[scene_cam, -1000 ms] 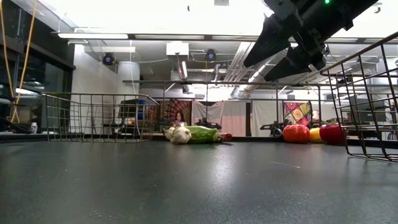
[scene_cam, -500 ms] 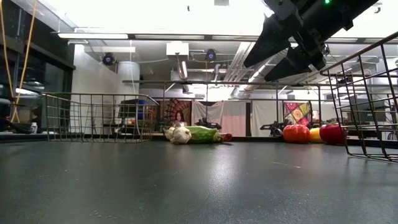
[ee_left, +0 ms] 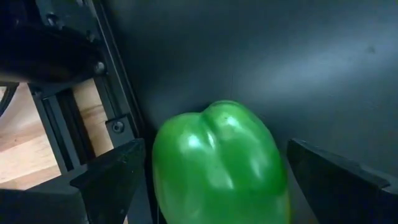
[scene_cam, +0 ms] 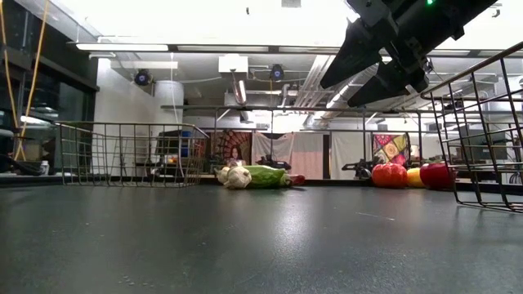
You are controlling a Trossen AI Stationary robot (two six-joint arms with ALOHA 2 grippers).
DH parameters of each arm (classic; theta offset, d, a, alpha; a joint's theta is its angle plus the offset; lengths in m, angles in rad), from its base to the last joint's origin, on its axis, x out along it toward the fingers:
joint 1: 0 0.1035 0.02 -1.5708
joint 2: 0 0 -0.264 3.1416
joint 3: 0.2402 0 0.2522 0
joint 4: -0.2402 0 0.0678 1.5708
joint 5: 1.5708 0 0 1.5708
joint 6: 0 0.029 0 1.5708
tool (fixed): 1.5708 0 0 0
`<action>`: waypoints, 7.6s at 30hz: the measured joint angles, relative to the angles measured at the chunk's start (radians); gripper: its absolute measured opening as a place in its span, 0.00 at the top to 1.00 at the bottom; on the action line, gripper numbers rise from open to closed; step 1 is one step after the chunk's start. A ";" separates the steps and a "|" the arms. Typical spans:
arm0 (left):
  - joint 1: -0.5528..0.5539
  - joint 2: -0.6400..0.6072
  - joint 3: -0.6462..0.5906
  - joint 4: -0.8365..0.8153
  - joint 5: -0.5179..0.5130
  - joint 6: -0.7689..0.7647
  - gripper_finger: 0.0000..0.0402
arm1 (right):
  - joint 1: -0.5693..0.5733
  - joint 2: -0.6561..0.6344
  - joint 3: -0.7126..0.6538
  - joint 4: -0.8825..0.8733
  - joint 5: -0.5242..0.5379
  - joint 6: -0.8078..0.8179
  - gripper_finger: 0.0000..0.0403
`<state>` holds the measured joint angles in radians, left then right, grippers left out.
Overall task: Sort produce into baskets
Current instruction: Put the green bell pepper into the top wire basket, then put the bottom yellow lemon into the bottom wire basket
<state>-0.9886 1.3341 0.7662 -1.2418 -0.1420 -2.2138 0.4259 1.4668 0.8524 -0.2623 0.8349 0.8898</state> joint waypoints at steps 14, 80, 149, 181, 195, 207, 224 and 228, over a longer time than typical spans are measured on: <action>-0.001 0.135 0.000 0.046 0.104 0.050 0.05 | 0.000 0.000 0.000 -0.001 0.000 0.000 0.09; 1.370 -0.238 0.218 0.496 -0.485 1.643 0.14 | 0.014 0.000 0.000 -0.019 -0.001 -0.046 0.09; 0.992 -0.221 0.163 0.558 0.204 1.575 0.00 | 0.065 0.000 0.000 -0.003 0.052 -0.060 0.09; 0.069 0.324 0.405 0.242 -0.151 0.540 0.00 | 0.065 0.000 0.000 0.001 0.045 -0.035 0.09; 0.046 0.449 0.449 0.096 -0.020 0.479 0.00 | 0.065 0.000 0.000 0.001 0.044 -0.035 0.09; 0.035 0.450 0.449 0.128 -0.011 0.437 0.00 | 0.065 0.000 0.000 0.000 0.044 -0.035 0.09; 0.034 0.453 0.347 0.264 0.011 0.454 0.00 | 0.065 0.000 0.000 0.000 0.044 -0.035 0.09; 0.034 0.453 0.340 0.261 0.010 0.469 0.02 | 0.065 0.000 0.000 0.000 0.045 -0.035 0.09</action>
<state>-0.9546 1.7870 1.1065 -0.9811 -0.1317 -1.7446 0.4908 1.4669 0.8524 -0.2623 0.8794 0.8551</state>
